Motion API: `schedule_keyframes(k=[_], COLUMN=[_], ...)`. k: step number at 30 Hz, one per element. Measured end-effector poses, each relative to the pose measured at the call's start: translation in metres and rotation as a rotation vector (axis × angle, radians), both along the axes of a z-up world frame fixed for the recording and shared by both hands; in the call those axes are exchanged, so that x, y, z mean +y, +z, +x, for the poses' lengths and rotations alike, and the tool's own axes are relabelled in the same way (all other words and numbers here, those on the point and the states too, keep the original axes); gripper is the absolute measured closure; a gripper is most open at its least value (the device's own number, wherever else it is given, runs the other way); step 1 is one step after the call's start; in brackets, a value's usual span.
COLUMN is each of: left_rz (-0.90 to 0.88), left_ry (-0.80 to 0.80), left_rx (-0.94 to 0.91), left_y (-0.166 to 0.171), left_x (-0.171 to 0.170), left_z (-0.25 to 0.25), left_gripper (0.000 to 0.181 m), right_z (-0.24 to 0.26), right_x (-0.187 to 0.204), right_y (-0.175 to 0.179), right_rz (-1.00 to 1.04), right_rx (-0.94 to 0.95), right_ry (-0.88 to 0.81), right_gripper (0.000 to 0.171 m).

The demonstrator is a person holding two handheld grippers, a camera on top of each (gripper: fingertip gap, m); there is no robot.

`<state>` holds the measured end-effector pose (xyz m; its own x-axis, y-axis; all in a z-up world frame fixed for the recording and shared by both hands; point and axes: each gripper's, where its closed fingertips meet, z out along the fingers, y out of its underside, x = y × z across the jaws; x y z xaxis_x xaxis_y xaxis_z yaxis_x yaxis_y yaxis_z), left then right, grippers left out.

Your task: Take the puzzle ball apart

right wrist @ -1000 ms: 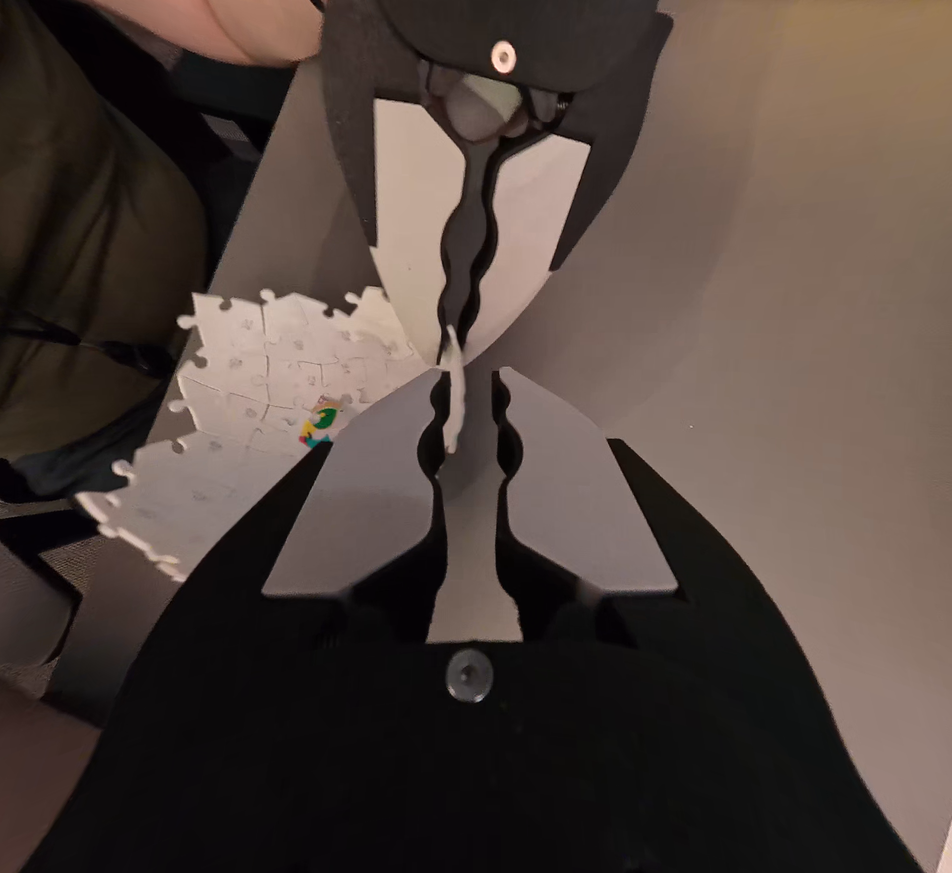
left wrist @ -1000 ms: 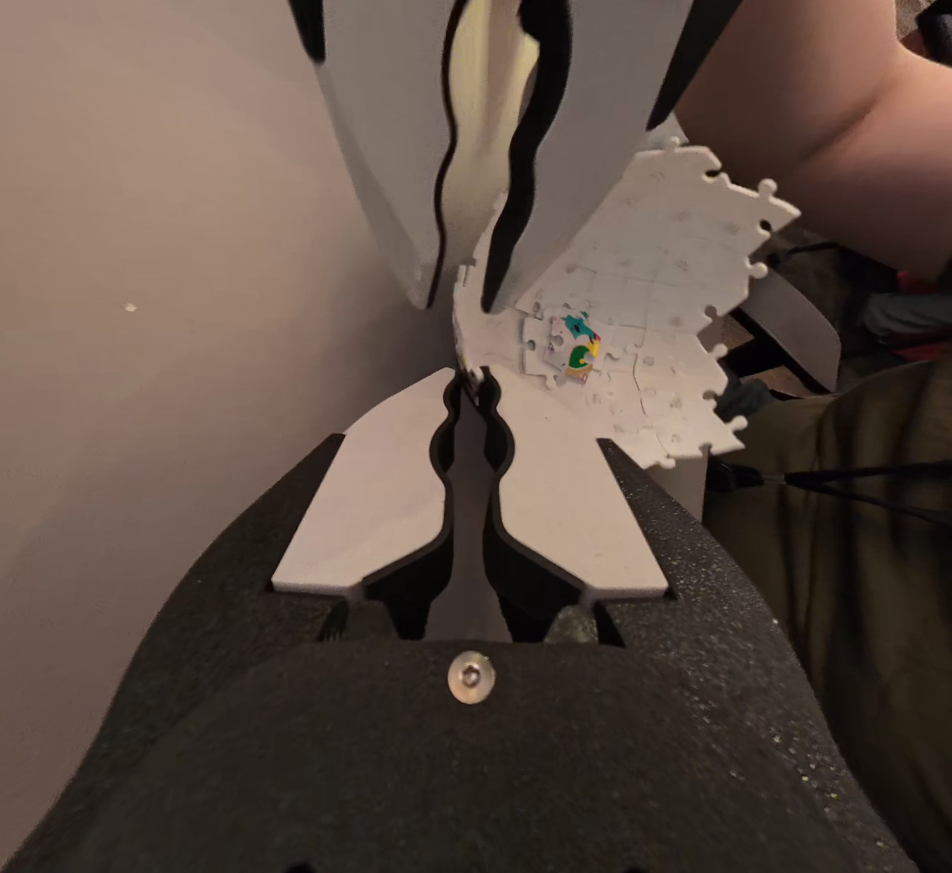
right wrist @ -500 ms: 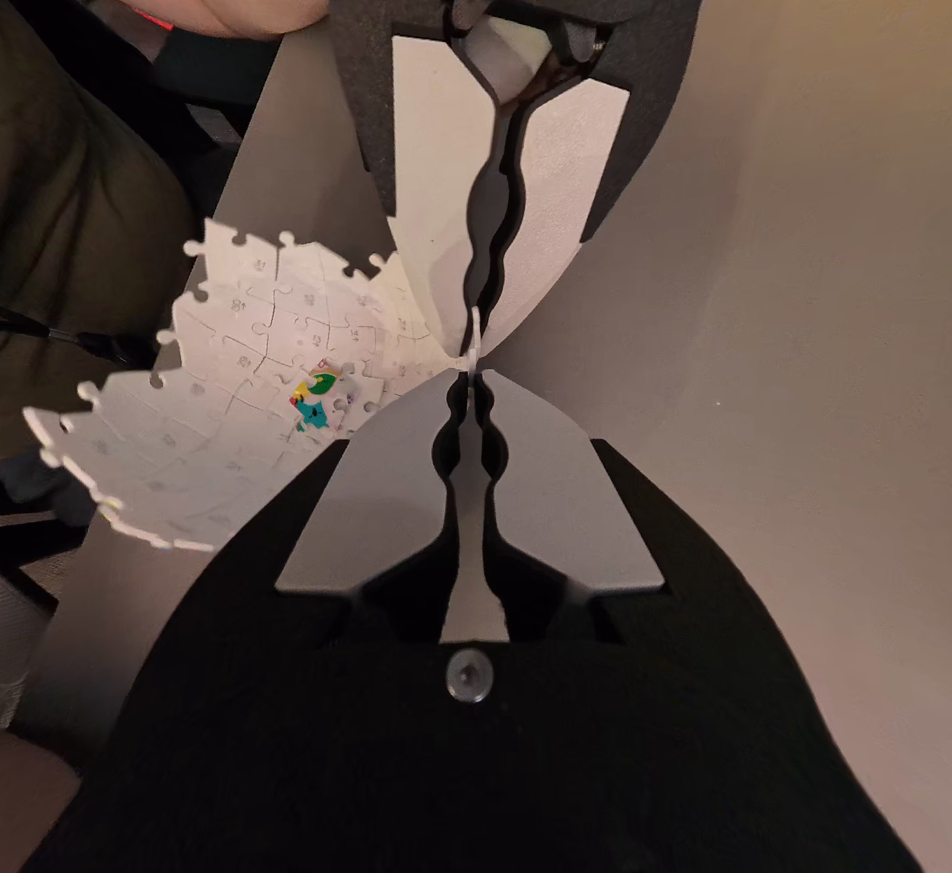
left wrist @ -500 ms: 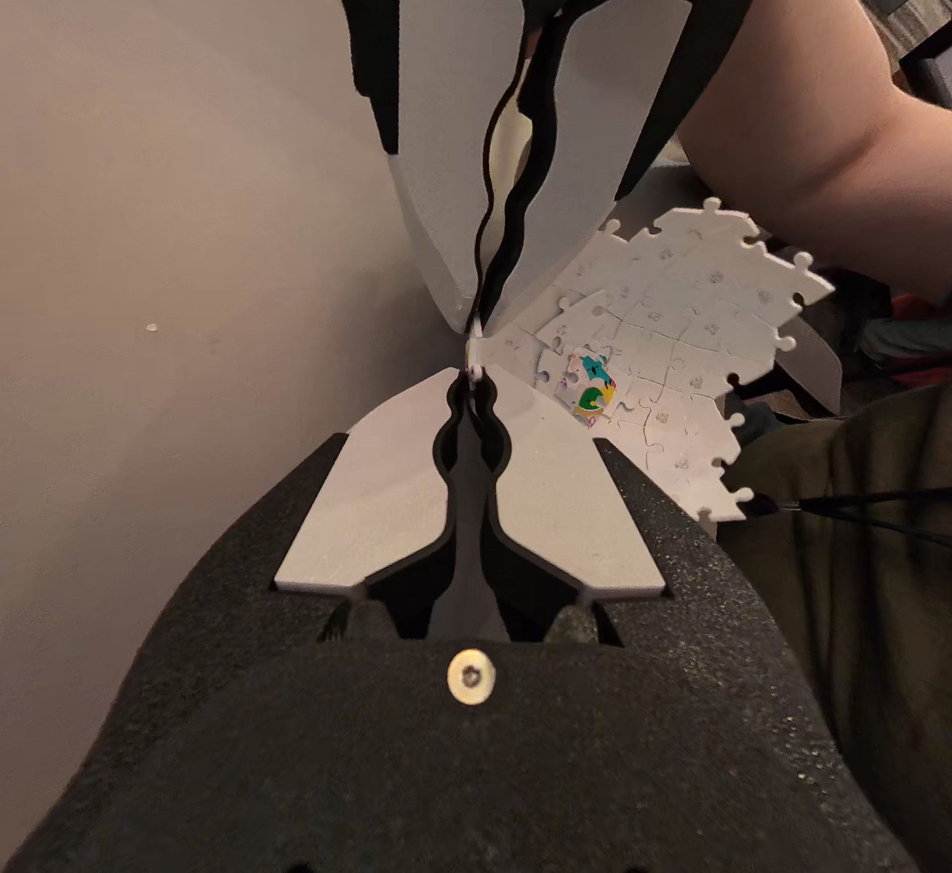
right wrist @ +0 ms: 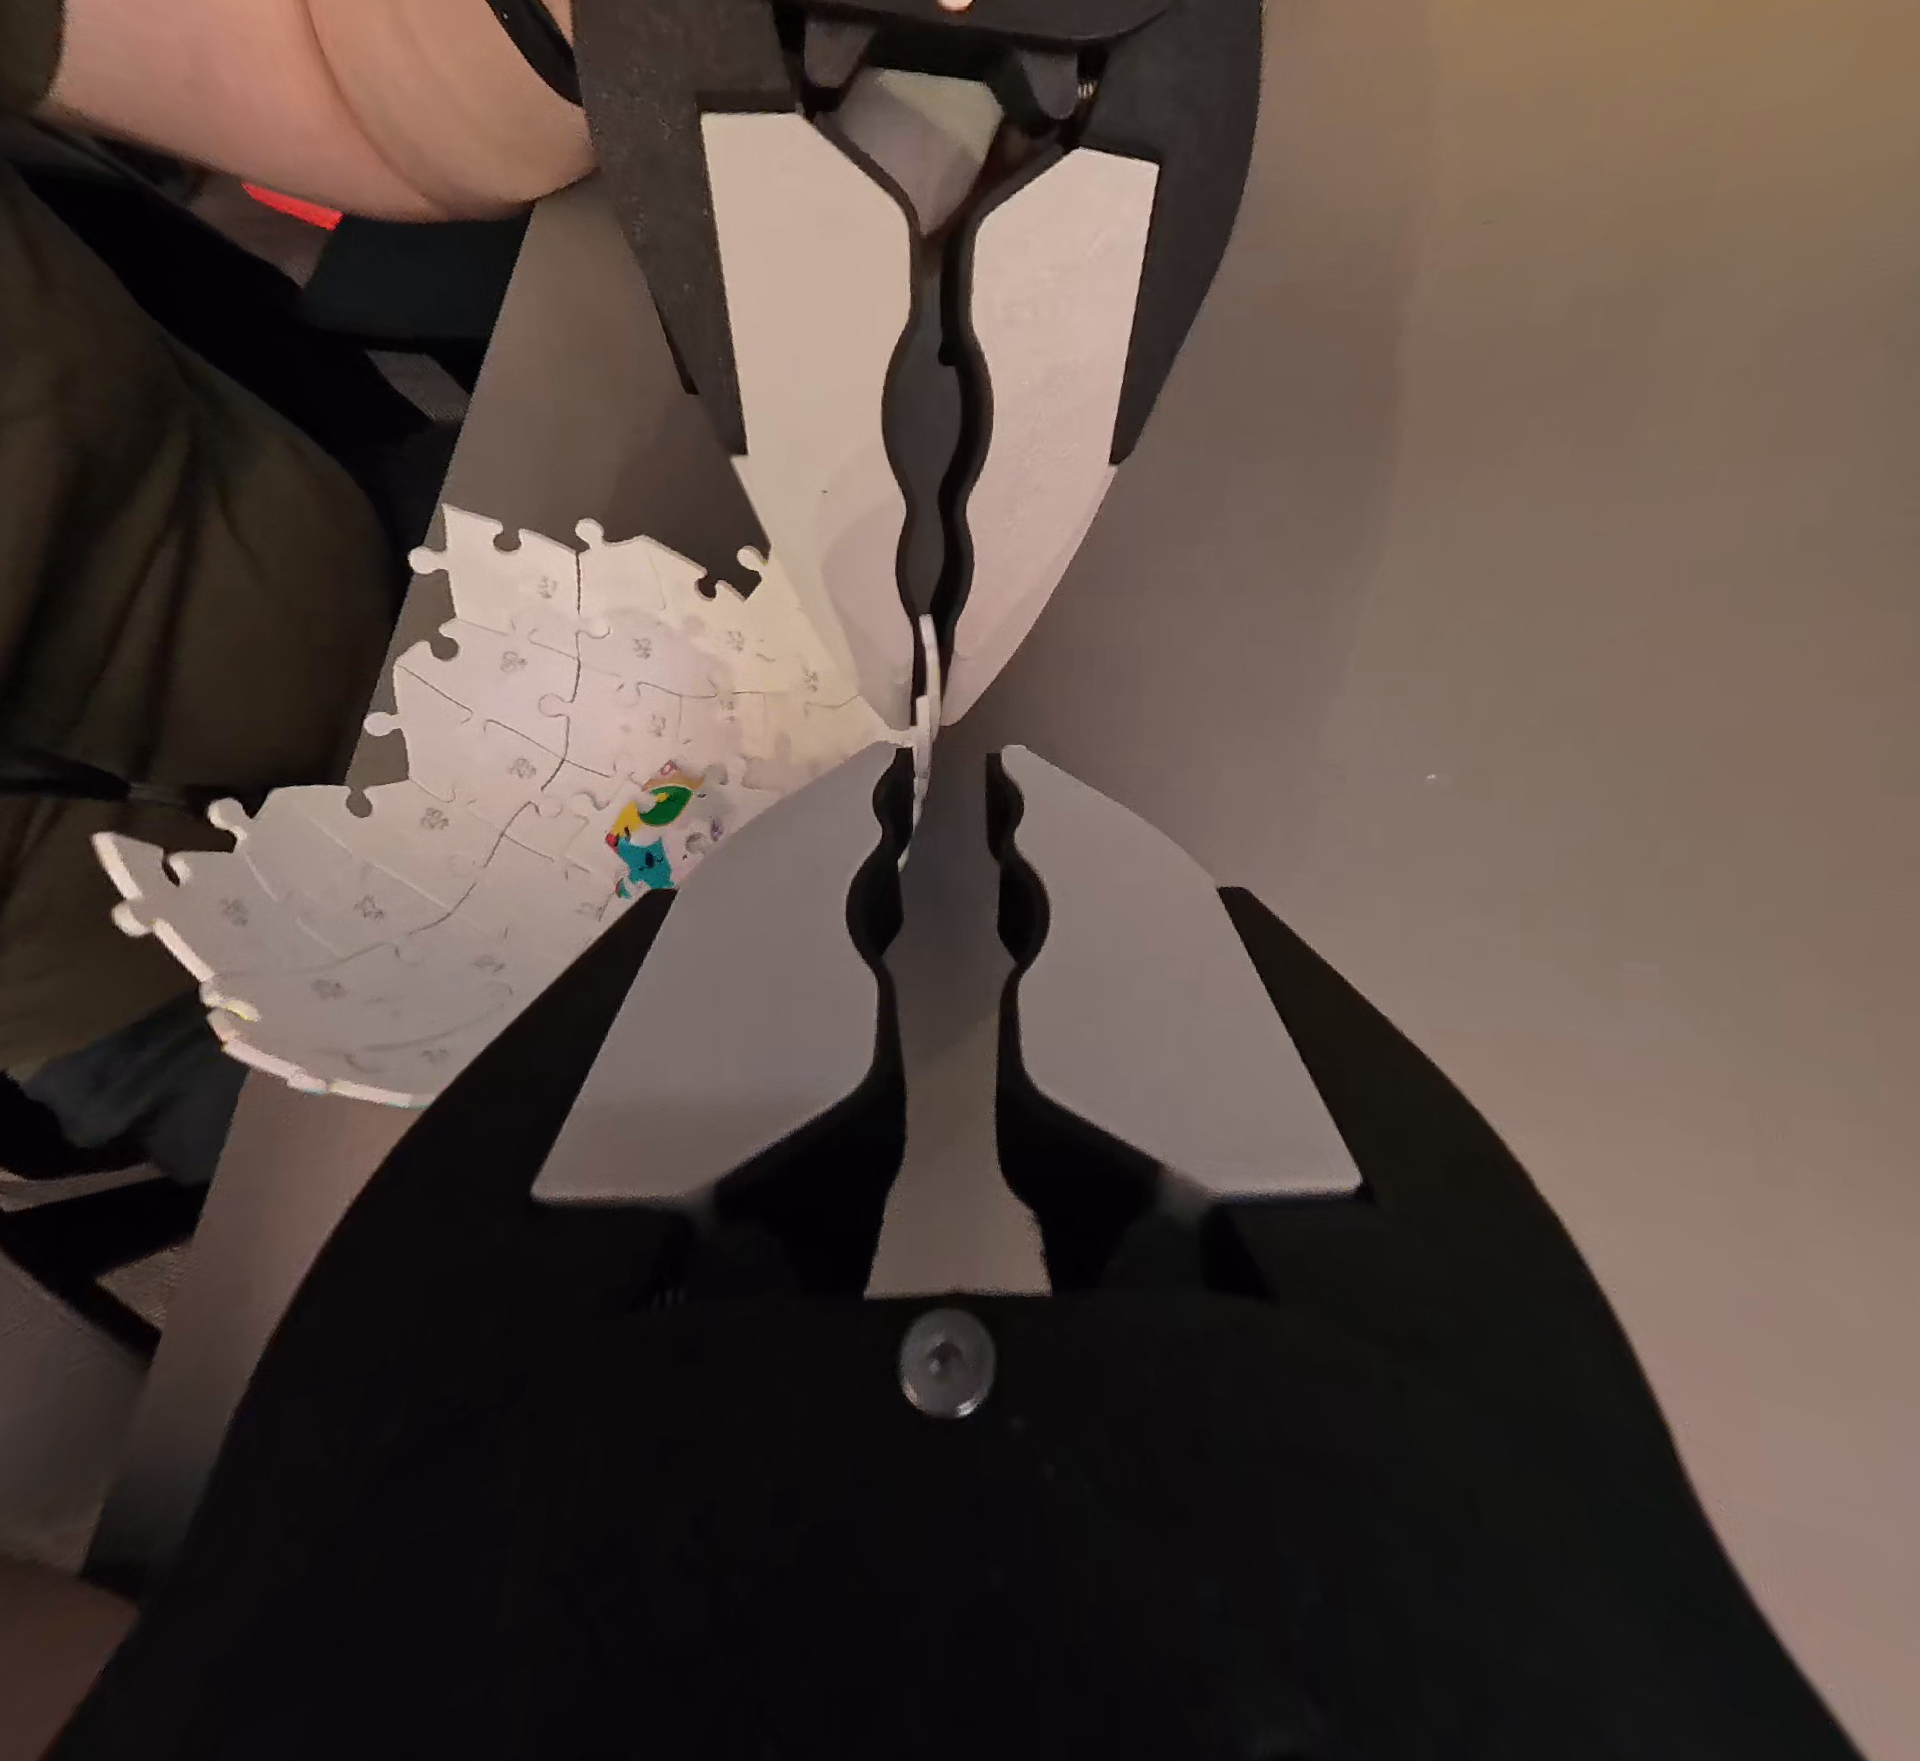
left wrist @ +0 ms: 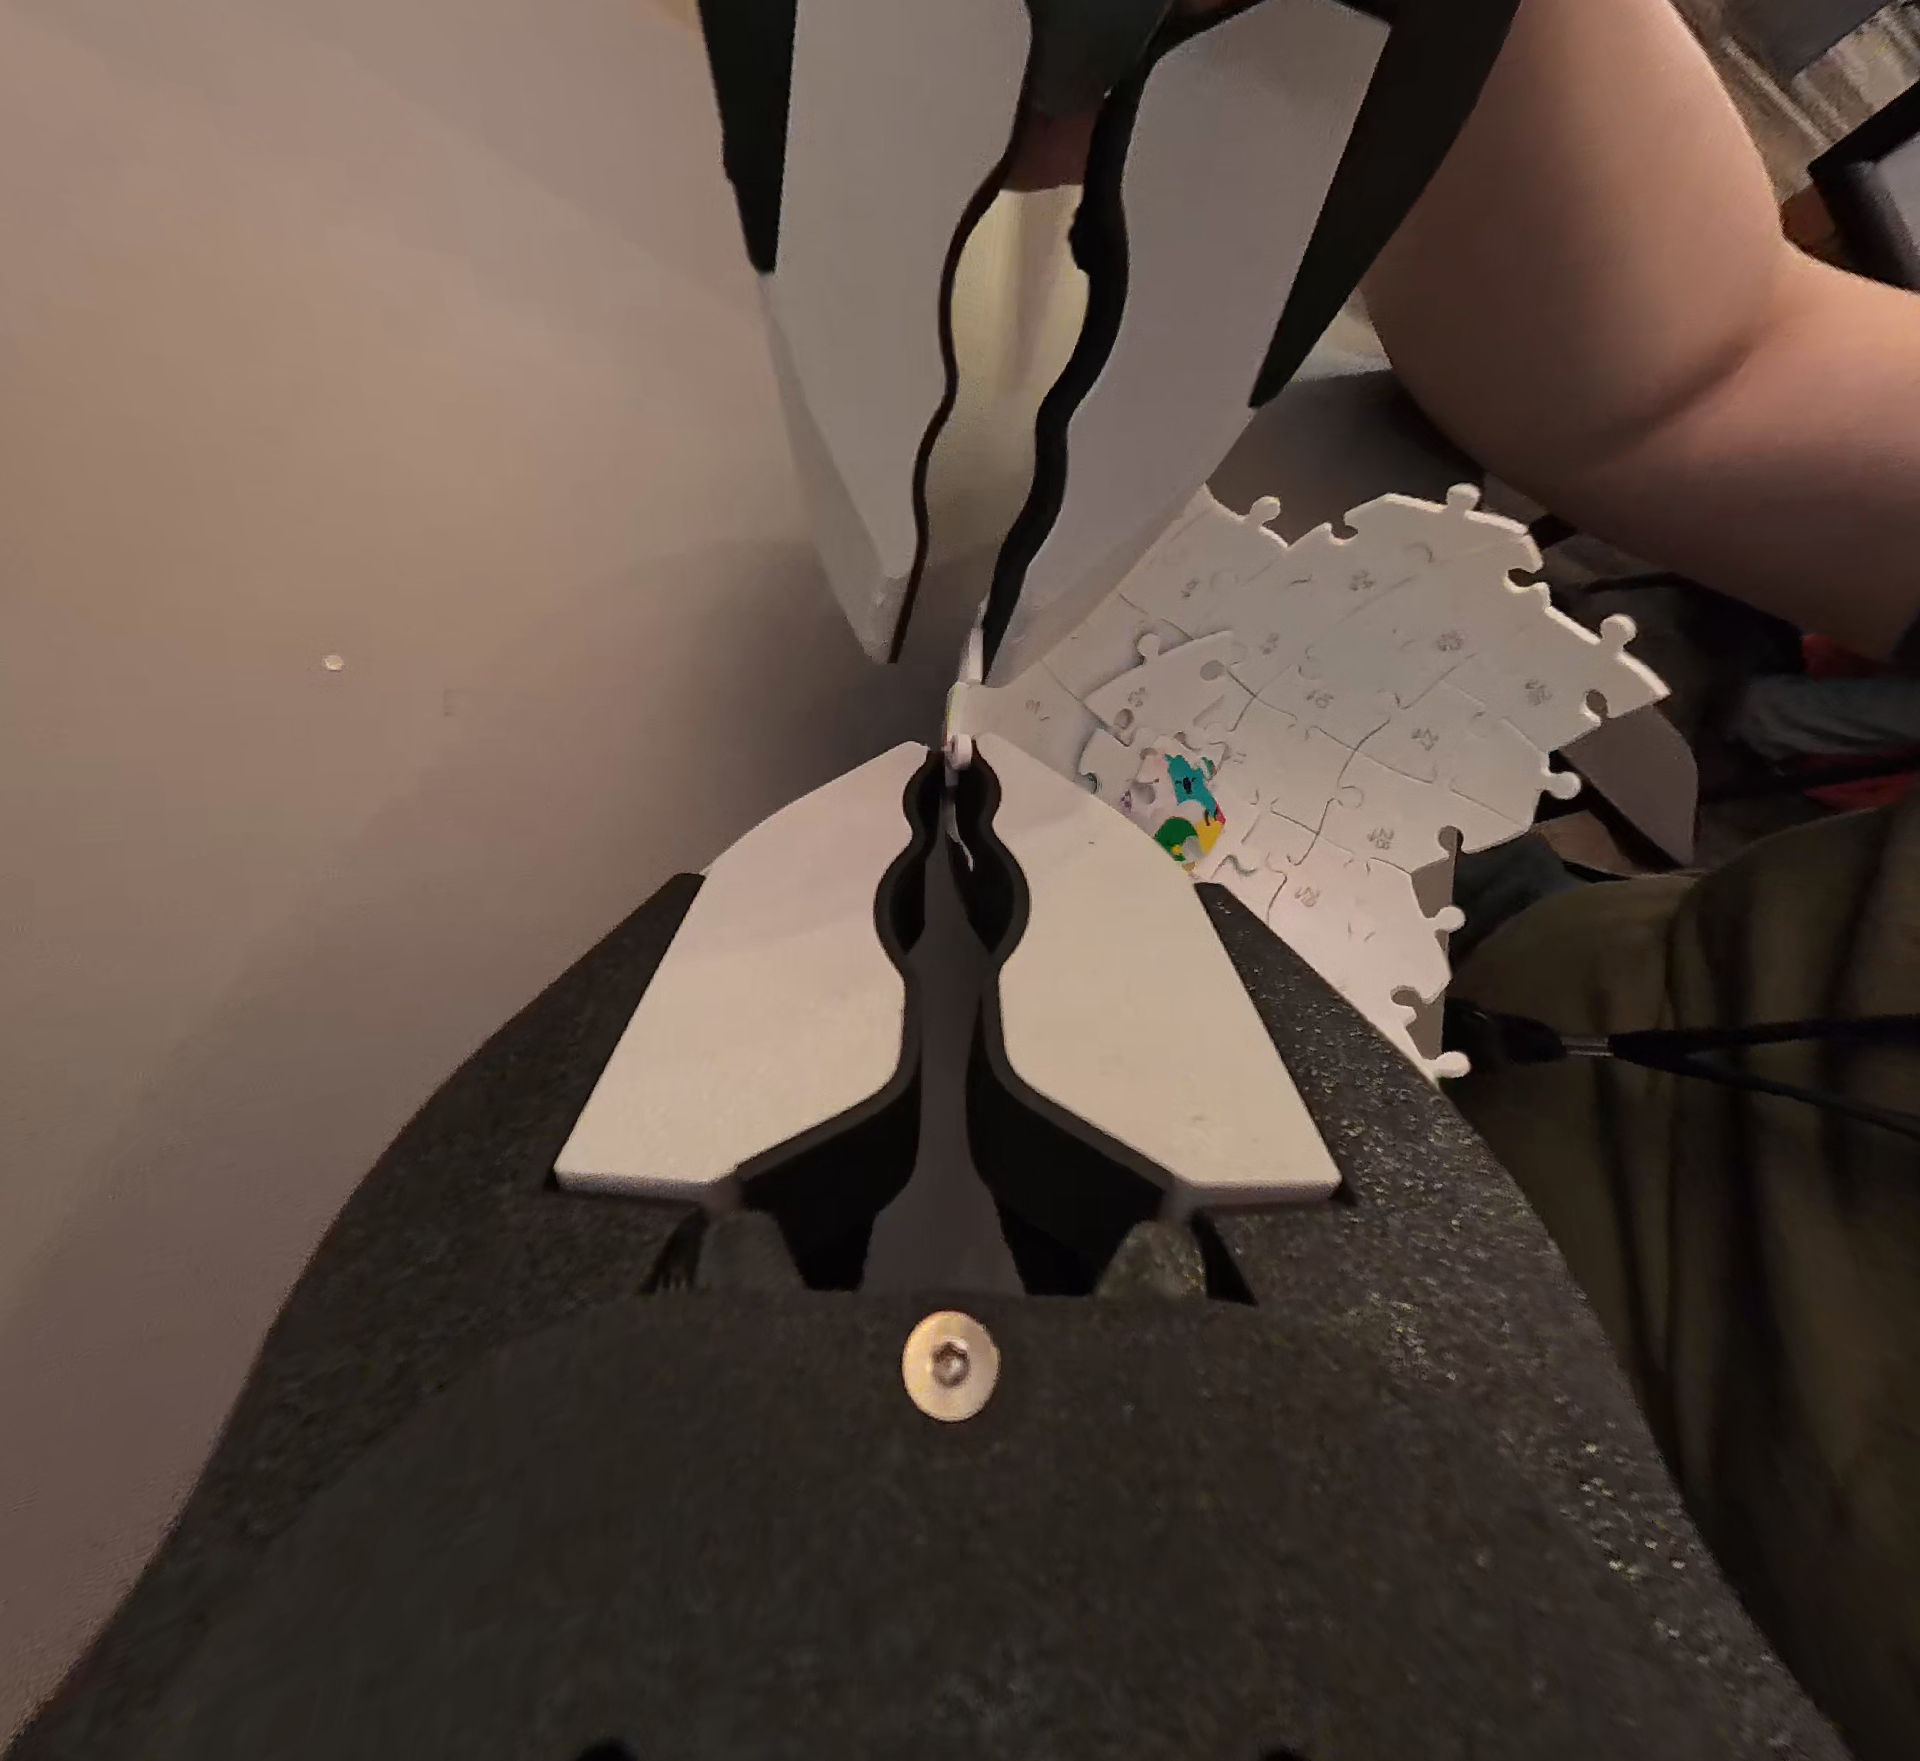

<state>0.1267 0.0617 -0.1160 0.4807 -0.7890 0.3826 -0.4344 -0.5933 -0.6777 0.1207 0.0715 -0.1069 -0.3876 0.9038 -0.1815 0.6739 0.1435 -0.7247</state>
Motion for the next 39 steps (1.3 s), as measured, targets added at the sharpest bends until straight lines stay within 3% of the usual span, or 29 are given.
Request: schedule_keyframes(k=[4, 7, 9, 13, 15, 22, 25, 27, 32, 39], left_rz=[-0.057, -0.108, -0.108, -0.099, -0.114, -0.125, -0.118, -0.170, -0.187, -0.212], left_ry=[0.018, 0.005, -0.005, -0.045, -0.080, -0.249, -0.282, -0.298, -0.190, 0.125], left_rx=[-0.027, -0.088, -0.140, -0.128, -0.088, 0.166, 0.277, 0.241, 0.249, 0.142], left_y=[-0.002, 0.003, 0.010, 0.017, 0.019, 0.011, -0.003, -0.002, -0.005, 0.002], left_x=[0.000, -0.003, -0.001, 0.005, 0.006, 0.005, 0.010, 0.005, 0.007, -0.002], left_z=[-0.004, -0.002, 0.000, 0.001, 0.005, 0.006, 0.004, 0.010, -0.002, -0.030], left_gripper=[0.179, 0.171, 0.156, 0.150, 0.150, 0.155, 0.165, 0.177, 0.178, 0.176], right_z=[0.009, 0.012, 0.016, 0.052, 0.075, 0.105, 0.101, 0.096, 0.086, 0.071], right_x=[0.003, 0.004, 0.012, 0.027, 0.012, -0.058, -0.052, -0.052, -0.064, -0.056], right_y=[-0.008, 0.008, 0.026, 0.054, 0.059, 0.040, 0.029, 0.034, 0.052, 0.037], right_rz=[0.001, 0.016, 0.048, 0.172, 0.156, 0.278, 0.162, 0.068, -0.109, 0.098], right_rx=[-0.072, 0.014, 0.121, 0.290, 0.340, 0.401, 0.324, 0.345, 0.407, 0.348], right_ry=[-0.015, -0.050, -0.156, -0.485, -0.559, -0.451, -0.611, -0.715, -0.991, -1.228], right_gripper=[0.157, 0.157, 0.156, 0.140, 0.134, 0.122, 0.122, 0.116, 0.099, 0.099])
